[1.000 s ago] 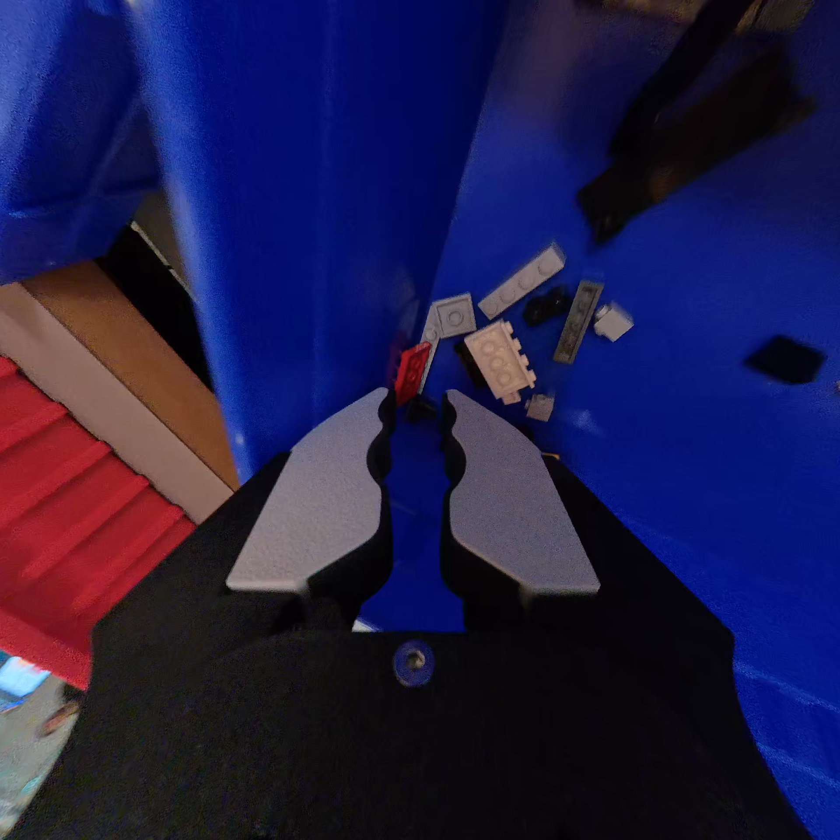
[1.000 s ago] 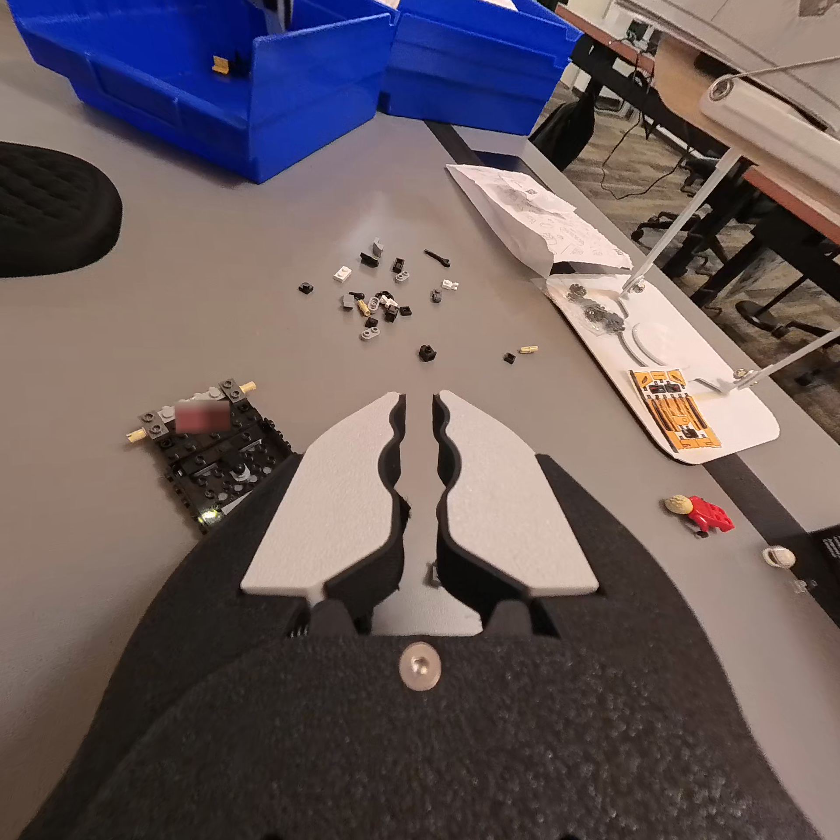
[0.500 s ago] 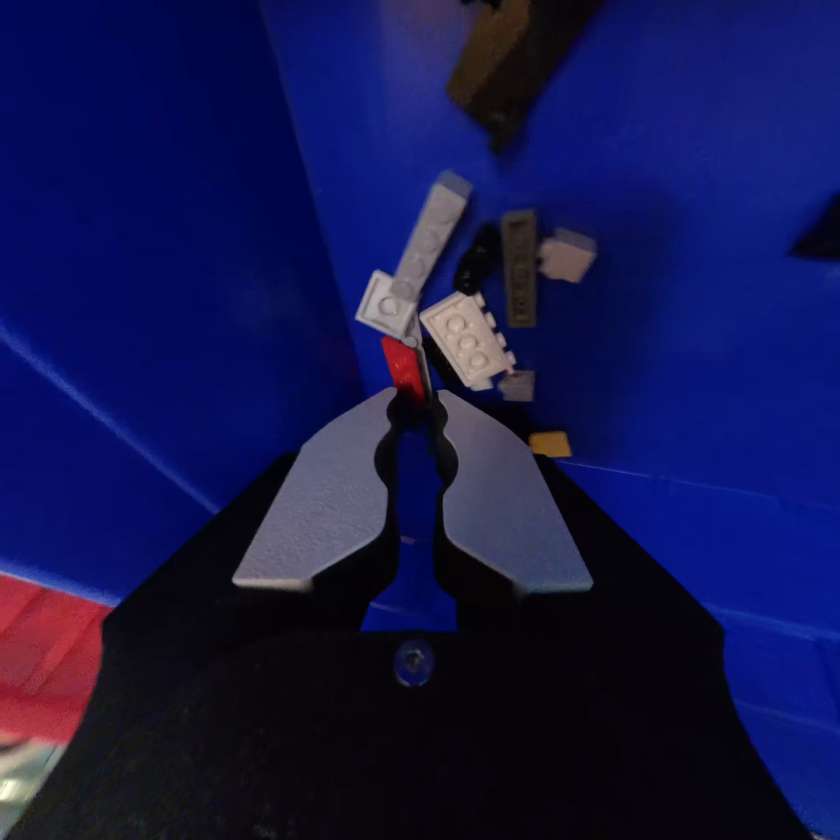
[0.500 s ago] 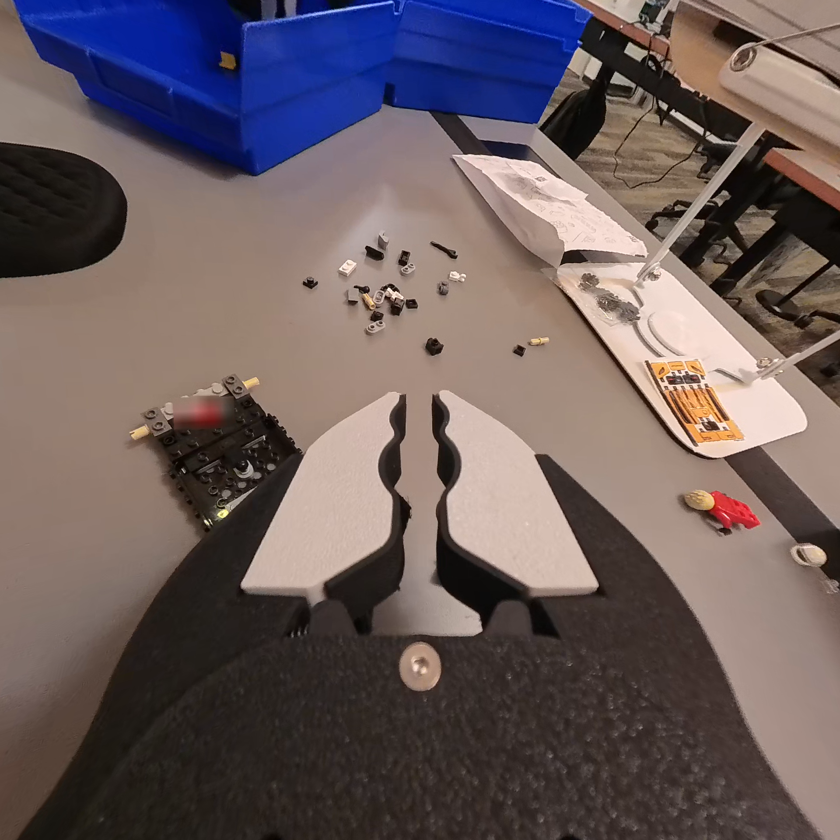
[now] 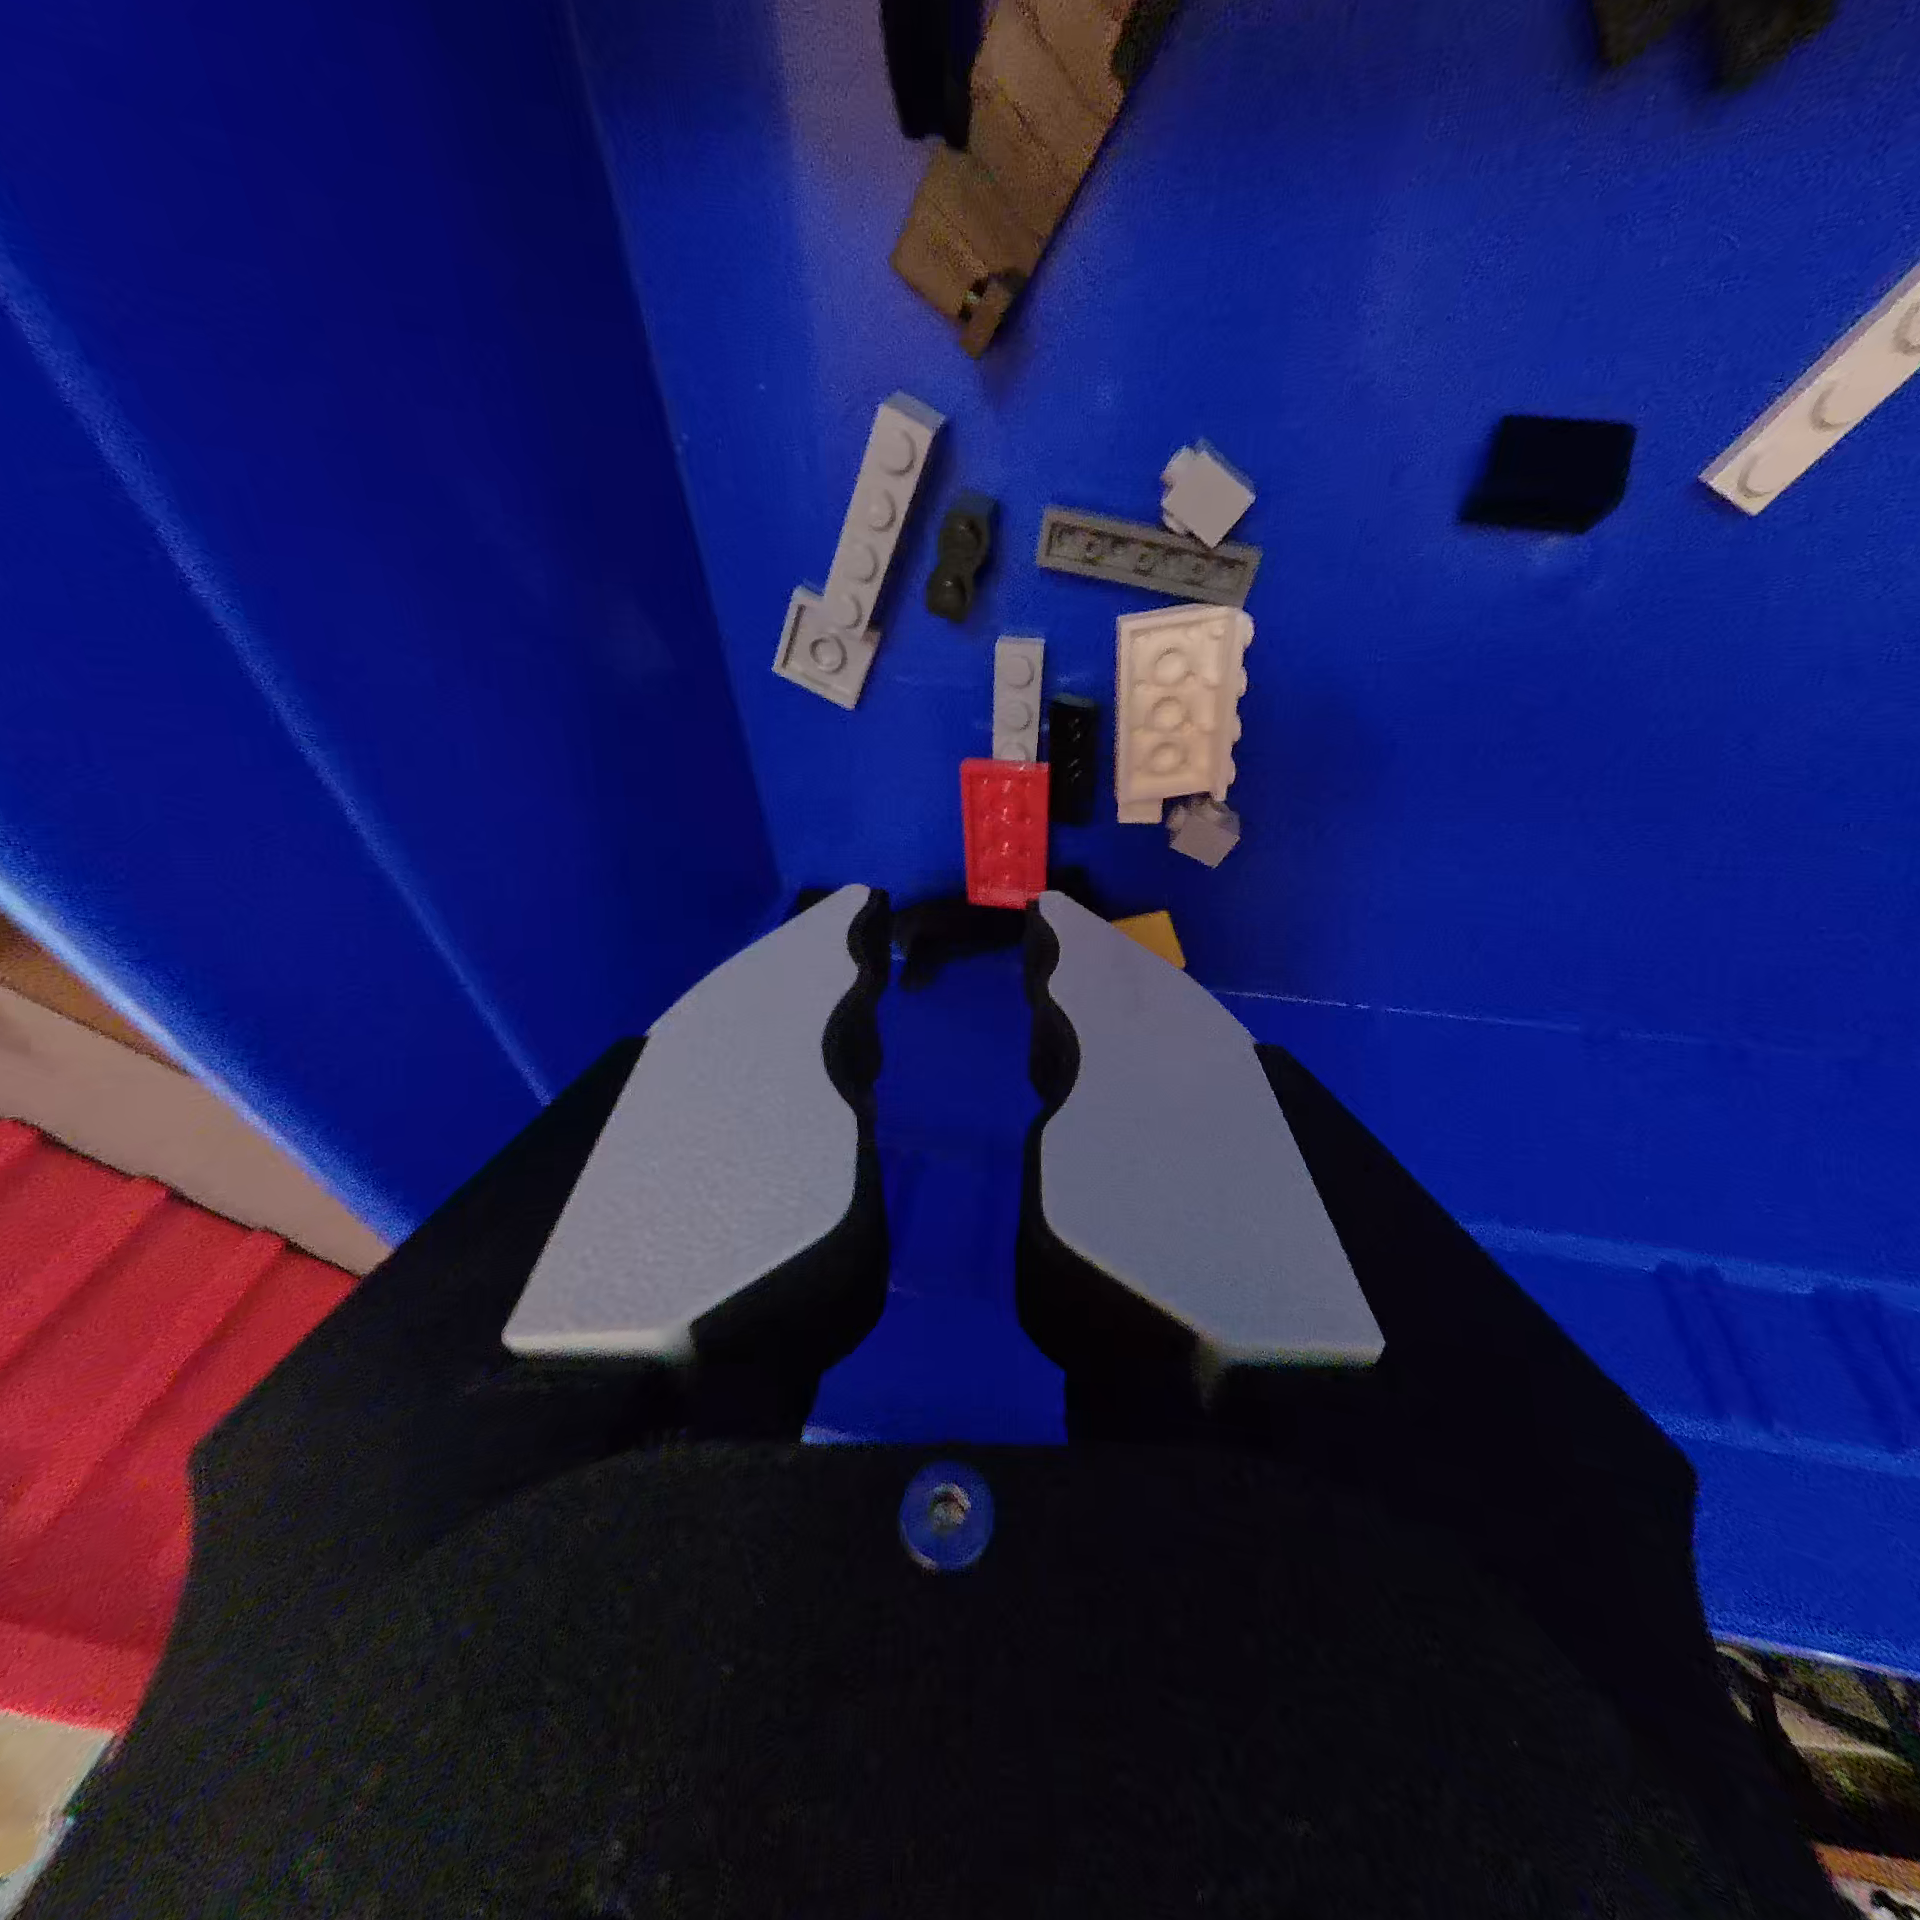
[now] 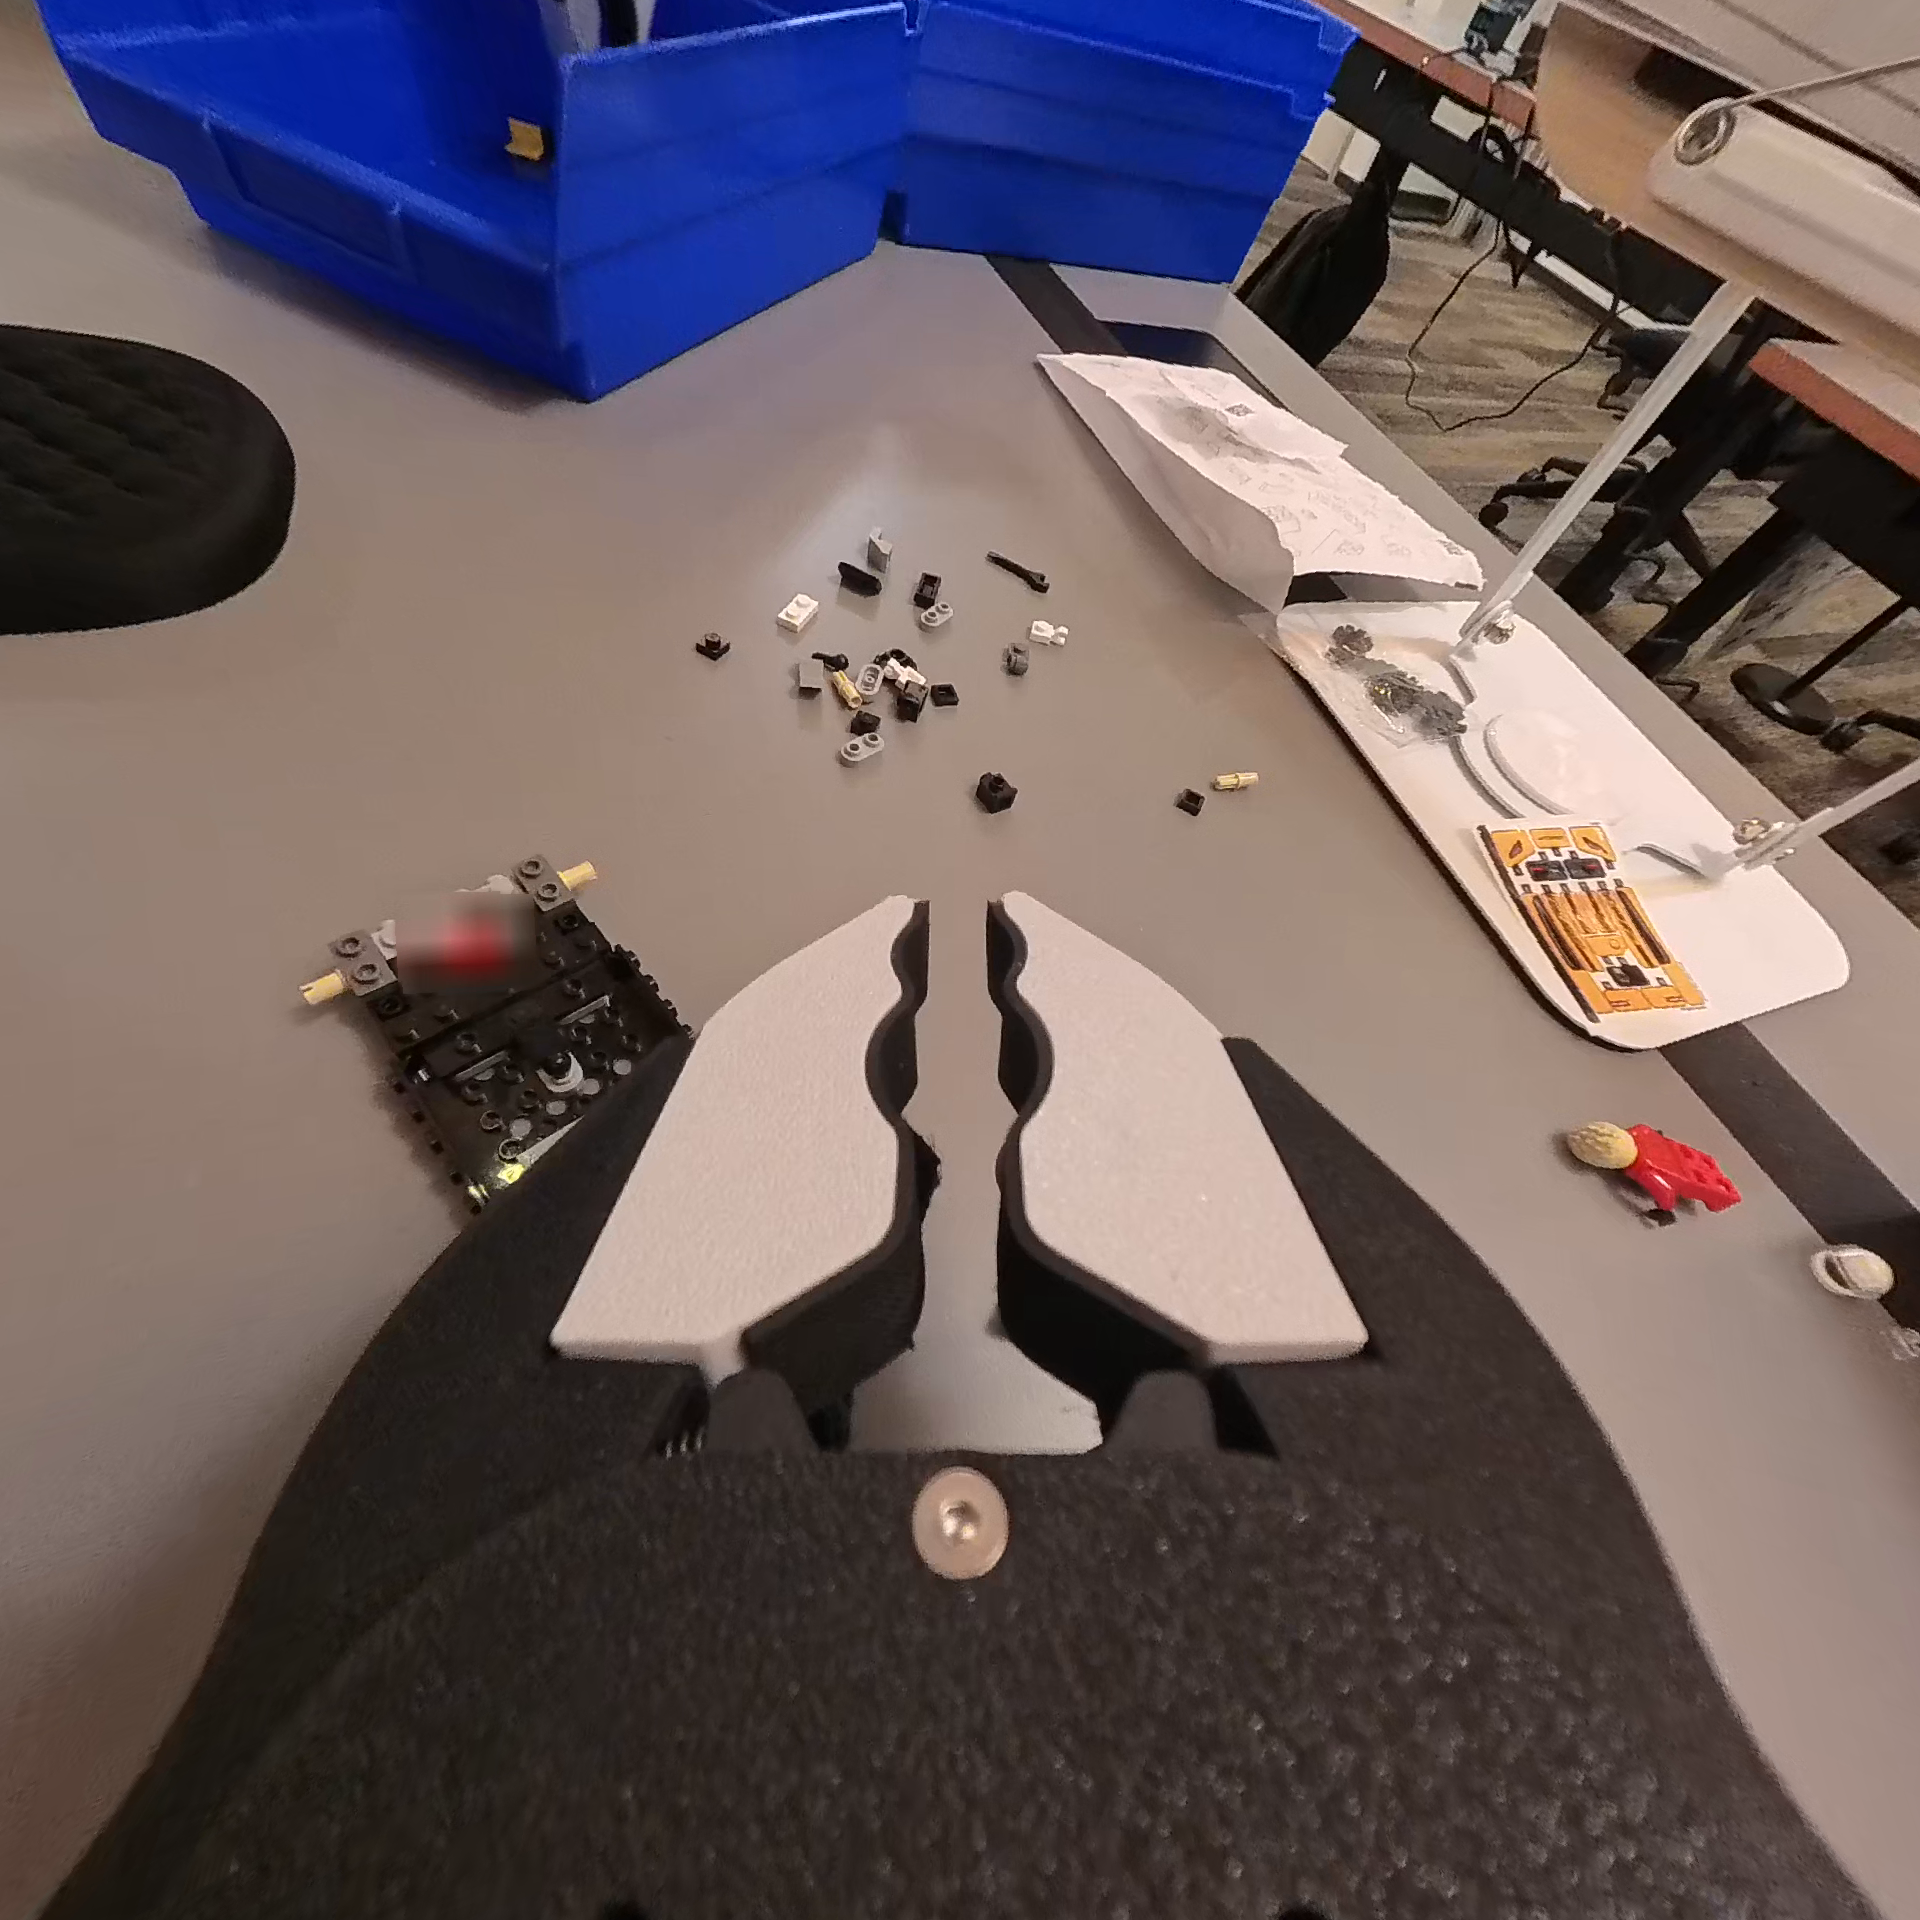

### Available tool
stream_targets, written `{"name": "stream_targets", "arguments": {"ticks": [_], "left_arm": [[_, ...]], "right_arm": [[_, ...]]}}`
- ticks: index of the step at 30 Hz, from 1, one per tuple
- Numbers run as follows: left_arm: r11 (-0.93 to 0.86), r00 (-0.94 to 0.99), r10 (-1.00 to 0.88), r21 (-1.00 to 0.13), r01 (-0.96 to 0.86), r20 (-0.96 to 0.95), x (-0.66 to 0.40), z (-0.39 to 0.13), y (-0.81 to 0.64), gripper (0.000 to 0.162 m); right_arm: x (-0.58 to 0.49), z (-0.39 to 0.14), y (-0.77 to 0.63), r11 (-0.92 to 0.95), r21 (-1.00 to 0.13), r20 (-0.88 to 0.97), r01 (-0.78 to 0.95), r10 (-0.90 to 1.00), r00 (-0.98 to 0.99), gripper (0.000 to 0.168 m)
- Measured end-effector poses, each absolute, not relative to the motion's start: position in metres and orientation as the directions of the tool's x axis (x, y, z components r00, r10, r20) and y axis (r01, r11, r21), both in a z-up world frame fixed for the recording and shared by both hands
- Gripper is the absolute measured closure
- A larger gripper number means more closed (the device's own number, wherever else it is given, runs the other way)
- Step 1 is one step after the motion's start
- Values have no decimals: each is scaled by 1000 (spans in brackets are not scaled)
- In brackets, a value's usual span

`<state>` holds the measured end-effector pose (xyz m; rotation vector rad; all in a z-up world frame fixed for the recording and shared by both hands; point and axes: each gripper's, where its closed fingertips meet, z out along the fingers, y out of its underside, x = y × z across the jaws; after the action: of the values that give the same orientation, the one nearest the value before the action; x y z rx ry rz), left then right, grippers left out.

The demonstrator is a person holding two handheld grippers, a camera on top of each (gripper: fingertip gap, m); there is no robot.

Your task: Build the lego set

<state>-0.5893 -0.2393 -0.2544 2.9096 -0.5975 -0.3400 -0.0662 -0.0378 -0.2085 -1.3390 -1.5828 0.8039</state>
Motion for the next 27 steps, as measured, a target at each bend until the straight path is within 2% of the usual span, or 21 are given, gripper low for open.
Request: {"name": "stream_targets", "arguments": {"ticks": [3,7,14,16,18,21,27], "left_arm": [[-901,878,-427,186,-392,-216,-592,-258,-233,142],[-915,888,-402,117,-385,-225,-589,-263,-215,146],[-913,913,-390,174,-368,-119,-579,-278,-221,141],[-919,926,-369,174,-352,-74,-575,-280,-224,147],[-924,934,-354,176,-339,-59,-575,-280,-225,145],[-932,942,-334,163,-324,-37,-573,-280,-226,154],[-913,905,-400,146,-380,-145,-572,-261,-226,153]], "right_arm": [[-67,-210,-38,206,-891,214,405,976,-26,158],[-67,-212,-38,203,-890,210,408,977,-26,158],[-66,-213,-38,199,-890,206,411,978,-29,158],[-66,-213,-37,200,-889,207,413,978,-28,158],[-66,-213,-37,199,-889,206,412,978,-28,158],[-66,-214,-37,199,-888,205,414,978,-30,158],[-64,-208,-35,189,-900,198,394,980,-18,159]]}}
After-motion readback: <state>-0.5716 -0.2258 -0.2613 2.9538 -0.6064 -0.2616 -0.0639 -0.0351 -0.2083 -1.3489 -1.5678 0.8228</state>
